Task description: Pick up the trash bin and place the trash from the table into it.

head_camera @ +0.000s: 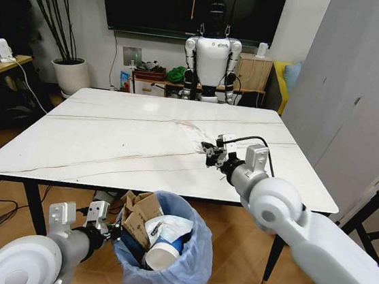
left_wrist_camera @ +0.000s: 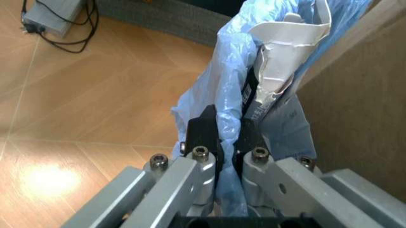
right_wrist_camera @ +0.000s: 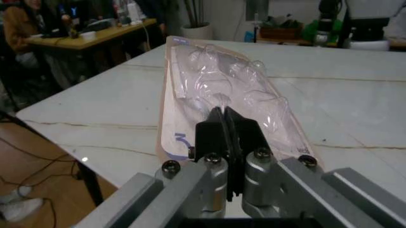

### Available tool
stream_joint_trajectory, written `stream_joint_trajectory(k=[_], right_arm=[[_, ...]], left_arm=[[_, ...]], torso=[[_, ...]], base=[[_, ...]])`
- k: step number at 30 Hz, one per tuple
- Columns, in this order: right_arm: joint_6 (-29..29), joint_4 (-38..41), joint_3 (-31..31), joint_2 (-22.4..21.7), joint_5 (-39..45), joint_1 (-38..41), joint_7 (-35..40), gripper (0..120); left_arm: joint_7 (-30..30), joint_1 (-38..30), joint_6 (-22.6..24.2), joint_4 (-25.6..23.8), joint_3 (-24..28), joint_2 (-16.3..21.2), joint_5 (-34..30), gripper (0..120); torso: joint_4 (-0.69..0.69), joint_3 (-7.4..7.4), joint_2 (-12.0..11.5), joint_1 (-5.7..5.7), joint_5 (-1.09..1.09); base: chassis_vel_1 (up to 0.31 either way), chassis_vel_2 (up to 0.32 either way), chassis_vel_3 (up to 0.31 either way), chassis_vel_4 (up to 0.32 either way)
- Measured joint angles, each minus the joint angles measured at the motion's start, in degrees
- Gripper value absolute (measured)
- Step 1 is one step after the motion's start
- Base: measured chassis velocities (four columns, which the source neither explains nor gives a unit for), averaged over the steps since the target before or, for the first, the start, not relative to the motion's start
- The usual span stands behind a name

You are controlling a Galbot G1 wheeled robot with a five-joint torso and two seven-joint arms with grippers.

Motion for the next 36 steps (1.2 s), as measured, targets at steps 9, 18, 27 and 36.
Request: stream_joint_trajectory(k=[9,18,27,36], right_arm=[[2.2,9.0,-0.4,-5.9,1.7,-3.5,-6.1,0],[2.8,13.6,-0.5,-8.5,1.6,-7.2,-8.7,0],[2.4,17.1,-1.4,-9.9,0.9,-13.8,-10.9,0],[1.8,11.9,-3.3,-8.9,-6.6,-20.0,-14.1,0]], left_arm=[[-0.4,0.0,0.0,-0.1,-0.8,0.0,-0.5,0],[-0.9,-0.5,0.0,-0.1,-1.2,0.2,-1.1,0],[-2.4,-1.3,0.0,0.0,-0.6,0.1,-1.9,0],[-2.4,-1.6,0.0,-0.3,0.1,0.1,-2.1,0]], torso=[[0.0,0.0,0.0,0.0,0.0],[0.0,0.0,0.0,0.0,0.0],[0.0,0.0,0.0,0.0,0.0],[0.0,0.0,0.0,0.0,0.0]], base=[[0.0,0.0,0.0,0.0],[0.0,0.0,0.0,0.0],[0.0,0.0,0.0,0.0],[0.0,0.0,0.0,0.0]])
